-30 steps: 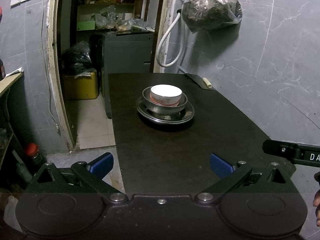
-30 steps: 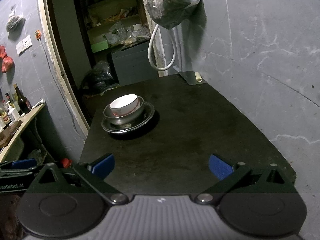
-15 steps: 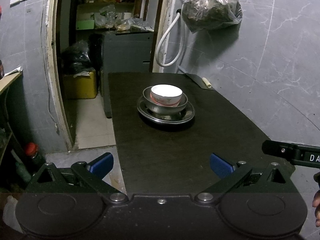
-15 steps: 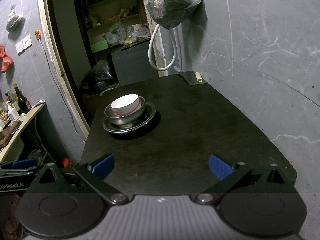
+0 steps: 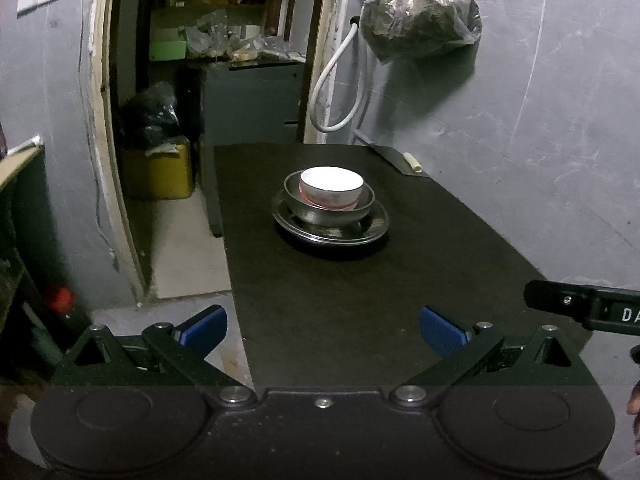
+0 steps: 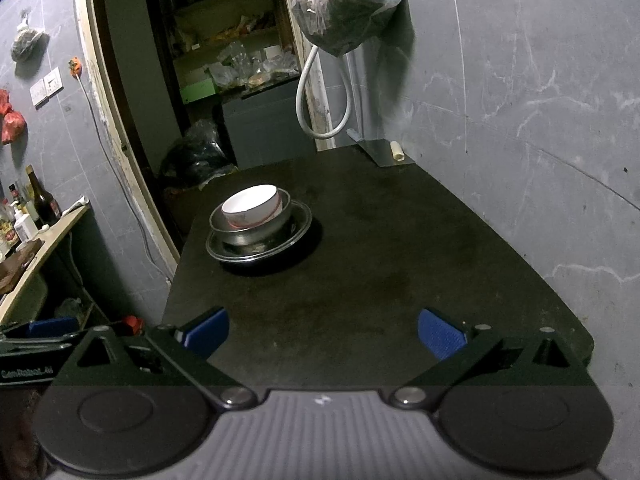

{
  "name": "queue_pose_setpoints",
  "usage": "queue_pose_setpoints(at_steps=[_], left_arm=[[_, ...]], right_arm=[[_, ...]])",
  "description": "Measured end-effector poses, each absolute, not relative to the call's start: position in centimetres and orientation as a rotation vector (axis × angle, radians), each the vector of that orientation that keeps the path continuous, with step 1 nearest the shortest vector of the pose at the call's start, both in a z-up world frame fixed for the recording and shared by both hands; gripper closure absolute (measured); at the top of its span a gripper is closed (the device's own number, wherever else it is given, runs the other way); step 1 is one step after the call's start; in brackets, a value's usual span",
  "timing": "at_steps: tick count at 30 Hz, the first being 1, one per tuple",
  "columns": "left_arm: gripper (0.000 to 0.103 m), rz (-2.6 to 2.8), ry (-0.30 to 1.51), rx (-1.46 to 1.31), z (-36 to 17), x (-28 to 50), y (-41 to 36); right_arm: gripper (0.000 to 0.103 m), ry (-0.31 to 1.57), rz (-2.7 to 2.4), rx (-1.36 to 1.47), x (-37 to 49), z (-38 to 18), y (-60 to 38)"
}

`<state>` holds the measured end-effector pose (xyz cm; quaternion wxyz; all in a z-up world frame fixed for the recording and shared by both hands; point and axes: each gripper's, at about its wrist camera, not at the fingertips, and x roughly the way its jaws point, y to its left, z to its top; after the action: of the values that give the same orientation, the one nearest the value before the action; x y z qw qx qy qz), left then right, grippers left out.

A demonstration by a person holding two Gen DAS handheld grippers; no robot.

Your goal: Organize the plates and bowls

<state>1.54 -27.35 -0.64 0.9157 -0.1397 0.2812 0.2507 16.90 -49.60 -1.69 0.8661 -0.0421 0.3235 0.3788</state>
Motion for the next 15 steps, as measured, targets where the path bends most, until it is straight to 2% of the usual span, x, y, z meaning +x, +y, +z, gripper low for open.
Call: queue_pose_setpoints(at_steps=[15], left_arm=[[0.001, 0.512, 0.573, -0.331, -1.39, 2.0, -27.77]], right_arm=[[0.0, 0.707, 0.777, -0.098, 16.98, -2.47, -49.81]])
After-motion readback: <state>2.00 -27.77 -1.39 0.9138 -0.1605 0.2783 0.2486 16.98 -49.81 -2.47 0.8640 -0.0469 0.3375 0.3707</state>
